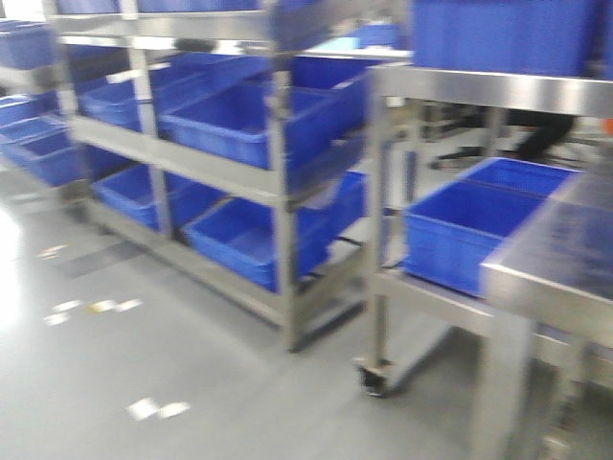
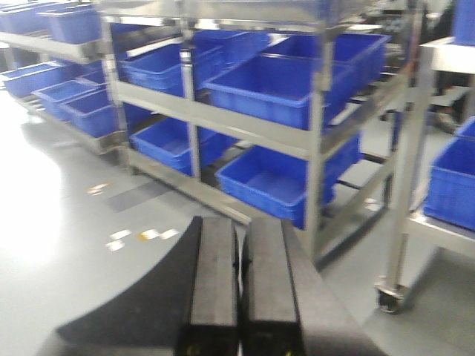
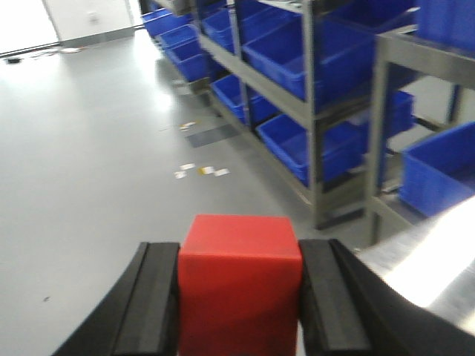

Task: Pick red cube and place on left shelf
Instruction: 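Drive the base across the room holding the red cube in the right gripper, then drive up to the shelf rack facing an empty blue crate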

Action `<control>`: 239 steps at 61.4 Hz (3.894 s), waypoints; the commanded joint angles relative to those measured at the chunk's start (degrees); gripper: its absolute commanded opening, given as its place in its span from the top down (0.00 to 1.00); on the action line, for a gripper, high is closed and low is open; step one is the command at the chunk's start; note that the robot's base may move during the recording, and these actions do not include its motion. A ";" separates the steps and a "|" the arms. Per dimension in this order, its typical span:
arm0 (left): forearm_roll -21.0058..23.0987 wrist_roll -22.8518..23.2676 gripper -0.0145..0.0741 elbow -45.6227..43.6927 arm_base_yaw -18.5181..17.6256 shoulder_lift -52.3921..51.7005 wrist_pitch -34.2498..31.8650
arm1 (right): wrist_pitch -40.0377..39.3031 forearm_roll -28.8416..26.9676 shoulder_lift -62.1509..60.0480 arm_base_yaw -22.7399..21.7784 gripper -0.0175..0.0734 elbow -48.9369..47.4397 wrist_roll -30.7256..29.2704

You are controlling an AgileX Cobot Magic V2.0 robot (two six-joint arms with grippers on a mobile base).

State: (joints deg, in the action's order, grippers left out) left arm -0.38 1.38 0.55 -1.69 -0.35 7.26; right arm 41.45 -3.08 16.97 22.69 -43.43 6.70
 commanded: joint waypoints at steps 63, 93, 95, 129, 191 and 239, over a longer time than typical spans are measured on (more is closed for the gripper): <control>0.38 0.05 0.72 1.32 -0.46 -0.85 -5.00 | -4.99 0.23 0.91 -0.02 0.66 -1.45 -0.43; 0.38 0.05 0.72 1.32 -0.46 -0.85 -5.00 | -4.99 0.23 0.91 -0.02 0.66 -1.45 -0.43; 0.38 0.05 0.72 1.32 -0.46 -0.85 -5.00 | -4.99 0.23 0.91 -0.02 0.66 -1.45 -0.43; 0.38 0.05 0.72 1.32 -0.46 -0.85 -5.00 | -4.99 0.23 0.91 -0.02 0.66 -1.45 -0.43; 0.38 0.05 0.72 1.32 -0.46 -0.85 -5.00 | -4.99 0.23 0.91 -0.02 0.66 -1.45 -0.43; 0.38 0.05 0.72 1.32 -0.46 -0.85 -5.00 | -4.99 0.23 0.91 -0.02 0.66 -1.45 -0.43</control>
State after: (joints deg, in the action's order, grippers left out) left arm -0.38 1.38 0.55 -1.86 -0.35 7.26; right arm 41.45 -3.08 16.97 22.69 -43.43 6.60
